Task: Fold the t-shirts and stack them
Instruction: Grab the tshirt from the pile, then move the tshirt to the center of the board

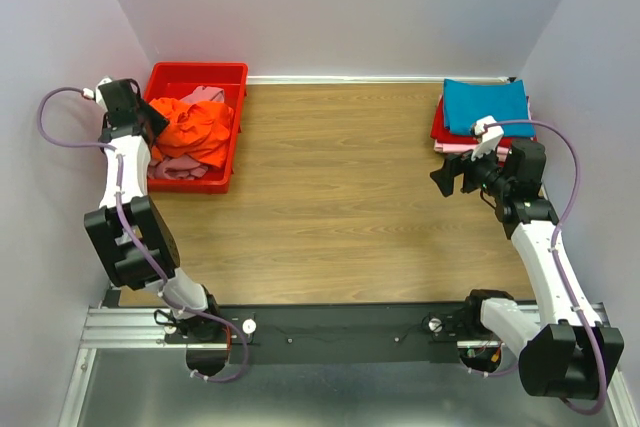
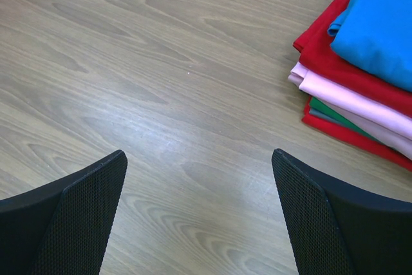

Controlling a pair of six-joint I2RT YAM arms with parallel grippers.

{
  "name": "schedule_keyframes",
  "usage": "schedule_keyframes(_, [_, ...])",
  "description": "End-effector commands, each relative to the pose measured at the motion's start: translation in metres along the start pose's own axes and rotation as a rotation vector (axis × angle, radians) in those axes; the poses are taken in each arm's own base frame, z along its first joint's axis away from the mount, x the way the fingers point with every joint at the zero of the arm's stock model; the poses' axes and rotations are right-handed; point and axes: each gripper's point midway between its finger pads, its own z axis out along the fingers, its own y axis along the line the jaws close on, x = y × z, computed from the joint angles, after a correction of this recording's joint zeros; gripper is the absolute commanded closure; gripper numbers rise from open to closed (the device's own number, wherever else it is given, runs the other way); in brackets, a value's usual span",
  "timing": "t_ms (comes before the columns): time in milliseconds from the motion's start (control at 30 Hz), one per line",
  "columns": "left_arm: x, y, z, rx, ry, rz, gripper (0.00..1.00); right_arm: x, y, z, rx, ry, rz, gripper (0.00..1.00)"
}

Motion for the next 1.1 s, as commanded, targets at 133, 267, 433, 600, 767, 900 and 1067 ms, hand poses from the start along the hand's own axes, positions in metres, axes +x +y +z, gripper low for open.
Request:
schedule_keyframes(133, [-0.033,-0.015,-0.013,0.034,-0.068,0.04,1.0,0.002,0.0,-0.004,0.01,0.007,0.002,0.0])
schedule_keyframes(267, [-0.057,-0.038,-0.05,0.127,-0.146,0.052,1.0,0.003,0.0,-0.004,0.009,0.009,0.005,0.0])
schedule_keyframes(433, [-0.092,-0.101,-0.122,0.412,-0.234,0.066,1.0,0.005,0.0,-0.003,0.005,0.014,0.007,0.0])
schedule_keyframes(600, [-0.14,-0.168,-0.213,0.668,-0.375,0.104,1.0,0.007,-0.001,-0.002,0.01,0.022,0.007,0.0])
schedule_keyframes(767, [-0.16,-0.222,-0.301,0.901,-0.472,0.129,1.0,0.009,-0.002,-0.001,0.01,0.027,0.007,0.0])
schedule_keyframes(900, [-0.145,-0.265,-0.362,1.119,-0.489,0.177,1.0,0.012,-0.003,0.0,0.015,0.035,0.008,0.0])
schedule_keyframes(1067, [-0.122,-0.291,-0.413,1.308,-0.467,0.23,1.0,0.013,-0.005,0.0,0.02,0.04,0.004,0.0])
